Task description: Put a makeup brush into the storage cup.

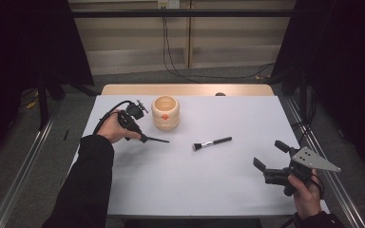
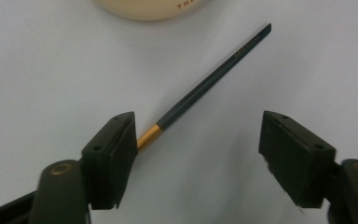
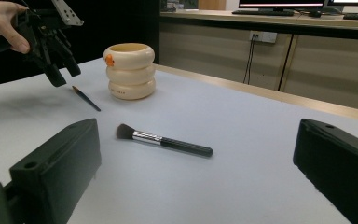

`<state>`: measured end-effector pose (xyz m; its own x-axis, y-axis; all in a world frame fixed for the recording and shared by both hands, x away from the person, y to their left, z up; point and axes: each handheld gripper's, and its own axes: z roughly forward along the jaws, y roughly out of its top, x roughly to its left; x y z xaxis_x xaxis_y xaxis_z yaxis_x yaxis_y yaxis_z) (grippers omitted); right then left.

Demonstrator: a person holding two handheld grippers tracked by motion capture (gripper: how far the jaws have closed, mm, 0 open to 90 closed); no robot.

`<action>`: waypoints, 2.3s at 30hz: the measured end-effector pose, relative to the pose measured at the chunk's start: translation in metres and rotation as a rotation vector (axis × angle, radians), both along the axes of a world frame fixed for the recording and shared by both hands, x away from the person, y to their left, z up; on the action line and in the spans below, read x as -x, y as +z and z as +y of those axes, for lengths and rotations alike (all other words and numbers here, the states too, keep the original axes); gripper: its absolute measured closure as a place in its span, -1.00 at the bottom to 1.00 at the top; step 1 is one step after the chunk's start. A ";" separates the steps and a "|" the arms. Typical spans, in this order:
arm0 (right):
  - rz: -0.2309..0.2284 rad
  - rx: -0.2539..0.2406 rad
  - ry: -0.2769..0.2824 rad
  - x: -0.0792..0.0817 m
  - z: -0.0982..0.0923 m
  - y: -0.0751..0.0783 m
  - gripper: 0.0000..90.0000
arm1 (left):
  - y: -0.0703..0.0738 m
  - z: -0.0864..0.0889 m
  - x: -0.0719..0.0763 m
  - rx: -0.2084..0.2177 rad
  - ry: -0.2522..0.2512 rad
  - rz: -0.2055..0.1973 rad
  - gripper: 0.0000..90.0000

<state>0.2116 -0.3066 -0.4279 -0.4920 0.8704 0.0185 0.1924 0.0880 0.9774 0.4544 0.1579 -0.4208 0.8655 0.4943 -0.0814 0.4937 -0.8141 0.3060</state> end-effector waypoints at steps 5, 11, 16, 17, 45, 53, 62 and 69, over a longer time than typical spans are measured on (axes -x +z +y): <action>0.006 -0.004 0.005 0.000 0.001 0.000 -0.99 | -0.005 -0.004 -0.004 -0.021 -0.030 -0.013 0.02; 0.007 -0.006 0.001 0.000 0.001 0.000 -0.99 | -0.011 -0.001 -0.009 -0.035 -0.031 -0.016 0.22; 0.005 -0.008 0.004 0.000 0.001 -0.001 -0.99 | -0.014 -0.002 -0.010 -0.045 -0.056 -0.014 0.30; 0.003 -0.007 0.006 0.000 0.001 0.000 -0.99 | -0.015 -0.003 -0.009 -0.042 -0.056 -0.017 0.30; 0.006 -0.005 0.006 0.000 0.001 -0.001 -0.99 | -0.021 -0.016 -0.005 -0.207 -0.186 -0.018 0.63; 0.009 -0.003 0.007 -0.001 0.001 -0.001 -0.99 | -0.010 -0.018 -0.009 -0.150 -0.174 -0.103 0.49; 0.012 -0.003 0.004 0.000 0.001 -0.001 -0.99 | -0.011 -0.018 -0.010 -0.112 -0.168 -0.174 0.30; 0.013 -0.003 0.005 0.000 0.001 -0.001 -0.99 | -0.015 -0.021 -0.015 -0.067 -0.172 -0.242 -0.01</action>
